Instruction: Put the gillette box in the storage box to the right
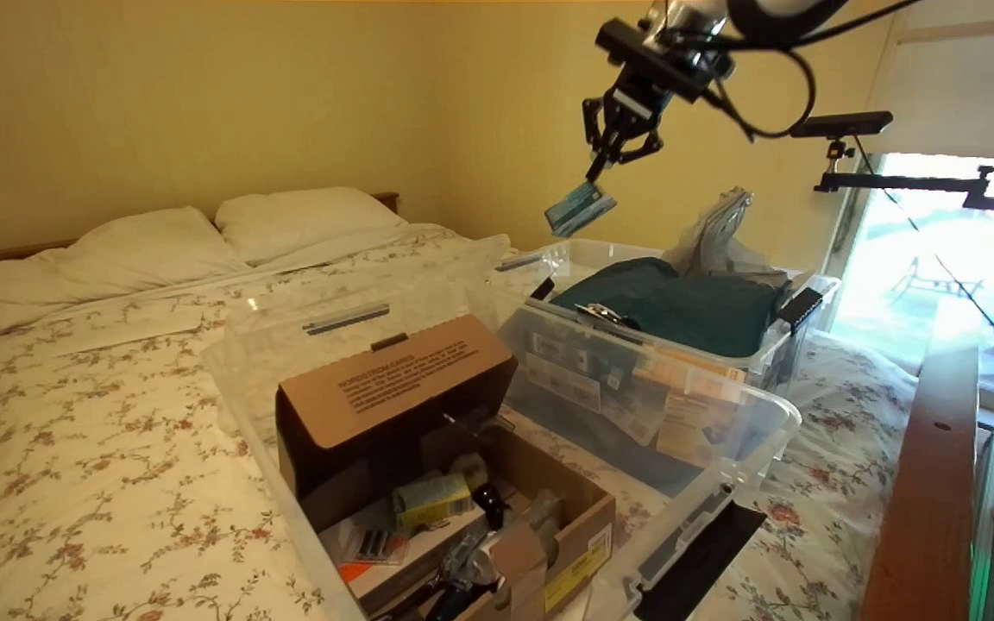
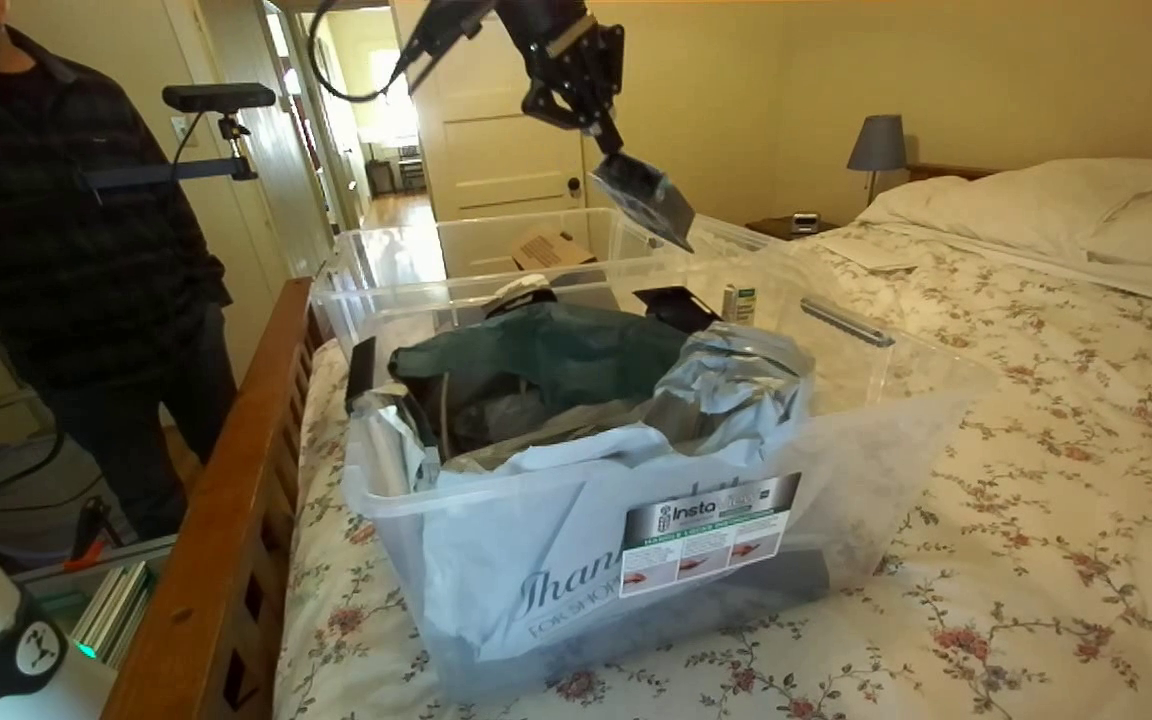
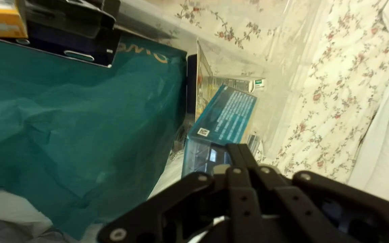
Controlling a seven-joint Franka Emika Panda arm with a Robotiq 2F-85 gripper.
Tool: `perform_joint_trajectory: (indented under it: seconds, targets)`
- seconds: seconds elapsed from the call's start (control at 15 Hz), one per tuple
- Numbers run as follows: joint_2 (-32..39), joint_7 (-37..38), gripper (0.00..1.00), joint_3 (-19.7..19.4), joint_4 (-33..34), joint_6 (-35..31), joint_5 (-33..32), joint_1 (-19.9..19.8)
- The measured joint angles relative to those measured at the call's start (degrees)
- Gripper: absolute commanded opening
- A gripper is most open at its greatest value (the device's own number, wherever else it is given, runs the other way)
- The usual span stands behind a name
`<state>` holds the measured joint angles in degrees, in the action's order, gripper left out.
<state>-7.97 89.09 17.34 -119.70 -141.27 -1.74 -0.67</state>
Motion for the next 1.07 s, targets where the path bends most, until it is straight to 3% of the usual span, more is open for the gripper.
perform_joint_trajectory:
  seconds: [0.27, 0.4, 0.67, 0.93, 1.0, 1.07]
  targets:
    - [9.4, 4.2, 0.00, -3.5, 2.3, -3.4, -9.1, 0.2]
    - [12.9, 4.4, 0.28, -6.4, 4.4, -3.4, -9.9, 0.7]
    - [18.0, 3.6, 0.54, -10.7, 8.4, -3.3, -9.0, 2.3]
    - [17.9, -3.7, 0.82, -10.7, 9.0, 1.6, -4.8, 4.8]
    - [16.8, -6.4, 0.63, -10.4, 8.5, 4.0, -3.9, 5.6]
    - [15.3, -9.0, 0.71, -10.2, 7.6, 6.3, -3.3, 6.4]
